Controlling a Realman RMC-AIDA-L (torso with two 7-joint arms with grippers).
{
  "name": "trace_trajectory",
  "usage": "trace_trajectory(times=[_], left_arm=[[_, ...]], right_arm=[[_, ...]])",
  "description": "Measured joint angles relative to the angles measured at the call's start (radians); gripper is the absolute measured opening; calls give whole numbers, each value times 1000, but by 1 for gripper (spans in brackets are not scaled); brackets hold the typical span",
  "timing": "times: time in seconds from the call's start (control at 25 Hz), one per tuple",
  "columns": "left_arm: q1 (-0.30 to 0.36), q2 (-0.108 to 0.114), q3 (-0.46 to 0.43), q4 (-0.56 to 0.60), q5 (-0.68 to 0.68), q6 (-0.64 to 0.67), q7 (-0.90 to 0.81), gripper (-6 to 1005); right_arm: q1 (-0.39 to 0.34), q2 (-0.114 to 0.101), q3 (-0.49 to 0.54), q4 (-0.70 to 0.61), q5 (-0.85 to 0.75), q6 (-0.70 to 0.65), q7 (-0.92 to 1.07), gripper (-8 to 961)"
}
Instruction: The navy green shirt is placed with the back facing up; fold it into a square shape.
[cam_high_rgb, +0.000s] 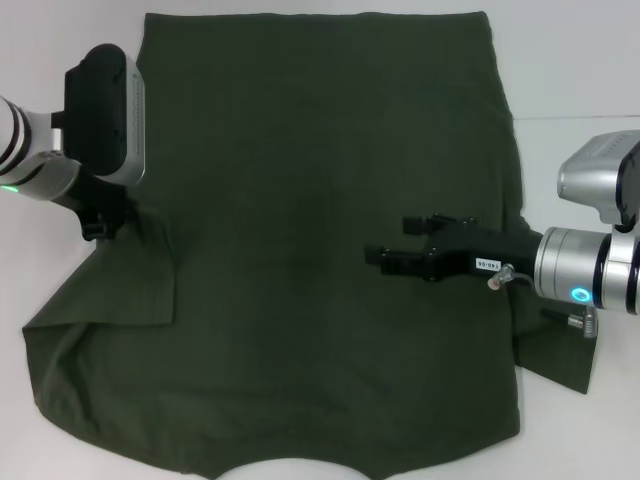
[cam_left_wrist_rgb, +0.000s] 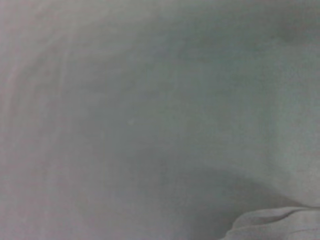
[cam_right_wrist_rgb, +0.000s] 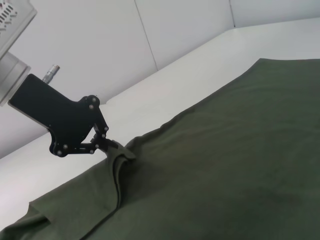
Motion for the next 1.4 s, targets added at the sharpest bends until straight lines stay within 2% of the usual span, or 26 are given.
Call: trace_trajectory(times=[0.16, 0.4, 0.56, 0.64, 0.72, 0.88, 0.96, 1.04, 1.12, 1.16, 1.32, 1.36, 1.4], left_arm=[[0, -10, -6, -5, 3, -2, -28, 2], [-4, -20, -6, 0, 3, 1, -76, 88], [2, -41, -47, 44, -9, -22, -90, 164], [-4, -41, -95, 71, -21, -1, -113, 201], [-18, -29, -158, 82, -52, 60, -132, 239], [-33, 13, -293, 55, -177, 222, -144, 336], [-26, 39, -360, -6, -282, 285, -145, 416], [-8, 54, -395, -70, -374, 317, -143, 495], [22, 48, -406, -112, -468, 333, -141, 582], [37, 38, -407, -118, -502, 336, -141, 629], [85, -23, -394, -81, -573, 341, -188, 839], [101, -41, -362, -44, -568, 344, -250, 908], [112, -45, -333, -19, -567, 346, -292, 908]], right_arm=[[3, 1, 1, 3, 1, 1, -1, 884], [6, 1, 1, 2, 1, 2, -3, 883], [5, 1, 1, 0, 1, 1, -7, 883], [4, 1, 1, -2, 1, -2, -8, 883], [3, 0, 1, -4, 6, -5, -7, 883], [4, -3, 3, -6, 17, -2, 4, 882], [6, -6, 5, -7, 27, -4, 15, 882], [7, -10, 5, -16, 36, -11, 23, 882], [5, -11, 6, -30, 39, -19, 26, 882], [4, -12, 7, -39, 39, -21, 26, 882], [-1, -19, 31, -54, 39, -20, 27, 881], [-2, -21, 46, -55, 39, -18, 27, 881], [-3, -24, 55, -56, 39, -17, 27, 881]])
